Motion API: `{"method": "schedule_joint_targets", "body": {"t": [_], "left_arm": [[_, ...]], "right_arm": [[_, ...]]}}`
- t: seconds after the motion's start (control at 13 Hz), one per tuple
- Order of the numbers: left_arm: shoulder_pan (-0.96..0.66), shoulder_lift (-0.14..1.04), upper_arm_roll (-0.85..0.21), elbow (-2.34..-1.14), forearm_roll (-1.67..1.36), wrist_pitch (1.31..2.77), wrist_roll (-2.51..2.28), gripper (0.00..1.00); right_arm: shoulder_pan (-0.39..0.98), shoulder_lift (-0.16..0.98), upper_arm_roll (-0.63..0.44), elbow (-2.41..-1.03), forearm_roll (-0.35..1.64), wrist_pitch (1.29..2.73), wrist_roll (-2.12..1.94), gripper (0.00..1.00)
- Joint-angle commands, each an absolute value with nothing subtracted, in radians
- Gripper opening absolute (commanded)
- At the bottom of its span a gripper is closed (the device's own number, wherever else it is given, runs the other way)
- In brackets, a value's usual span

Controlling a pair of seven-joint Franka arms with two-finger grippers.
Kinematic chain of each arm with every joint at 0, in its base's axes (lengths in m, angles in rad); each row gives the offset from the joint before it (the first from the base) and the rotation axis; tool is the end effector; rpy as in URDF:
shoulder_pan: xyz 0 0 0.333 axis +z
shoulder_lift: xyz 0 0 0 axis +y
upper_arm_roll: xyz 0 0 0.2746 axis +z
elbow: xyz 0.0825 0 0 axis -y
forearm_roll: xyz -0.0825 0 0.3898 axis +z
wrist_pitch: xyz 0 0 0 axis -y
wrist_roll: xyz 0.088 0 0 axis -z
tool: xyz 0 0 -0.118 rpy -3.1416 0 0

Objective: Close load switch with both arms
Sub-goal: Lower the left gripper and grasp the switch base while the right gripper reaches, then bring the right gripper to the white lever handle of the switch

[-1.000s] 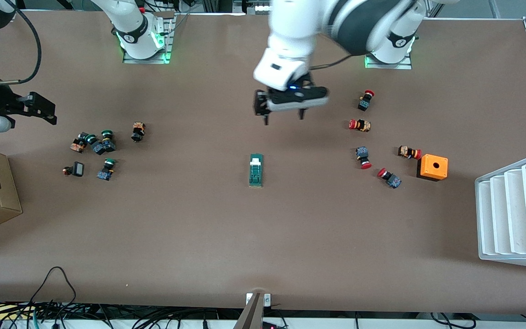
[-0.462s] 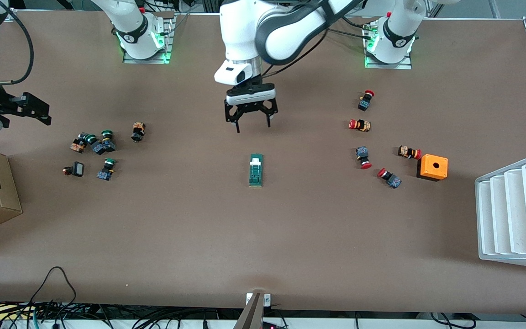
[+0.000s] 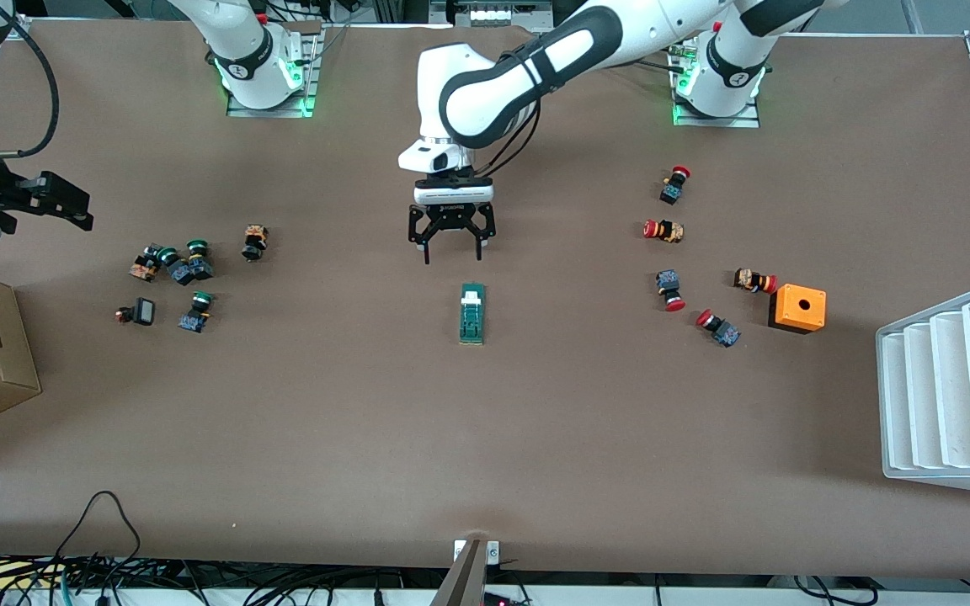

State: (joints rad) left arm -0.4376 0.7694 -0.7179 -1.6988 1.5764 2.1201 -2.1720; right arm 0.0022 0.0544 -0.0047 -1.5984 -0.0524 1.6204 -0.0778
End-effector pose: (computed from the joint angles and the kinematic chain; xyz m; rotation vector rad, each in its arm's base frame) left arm 0.3533 -0.5666 0.1936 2.8253 0.2690 1.1721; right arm 0.5767 -0.0073 0.5324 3.0875 0.1216 -0.0533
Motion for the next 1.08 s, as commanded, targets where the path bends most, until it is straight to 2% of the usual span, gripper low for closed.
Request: {"method": "schedule_joint_targets", "body": {"t": [0.0, 0.23, 0.46, 0.77, 1.0], "left_arm": [[-0.416, 0.761, -0.719, -1.776, 1.686, 2.134, -2.256, 1.00], [-0.411, 0.781, -0.713, -1.804, 1.758, 2.131, -2.284, 1.00], [-0.411, 0.822, -0.695, -1.812, 1.854, 2.123, -2.338, 1.00], [-0.413, 0.891, -0.692, -1.796, 1.940, 2.089, -2.356, 1.00], [-0.417, 0.943, -0.693, -1.747, 1.990, 2.083, -2.367, 1.00]], "right_arm": [[-0.006, 0.115, 0.003, -1.577, -0.063, 1.620, -0.081, 0.99], [0.015, 0.234, 0.017, -1.447, -0.051, 1.623, -0.077, 0.99], [0.011, 0.328, 0.011, -1.379, 0.104, 1.631, -0.072, 0.99], [0.031, 0.494, 0.015, -1.226, 0.182, 1.637, 0.044, 0.99], [0.095, 0.569, 0.014, -1.149, 0.204, 1.652, 0.177, 0.99]]}}
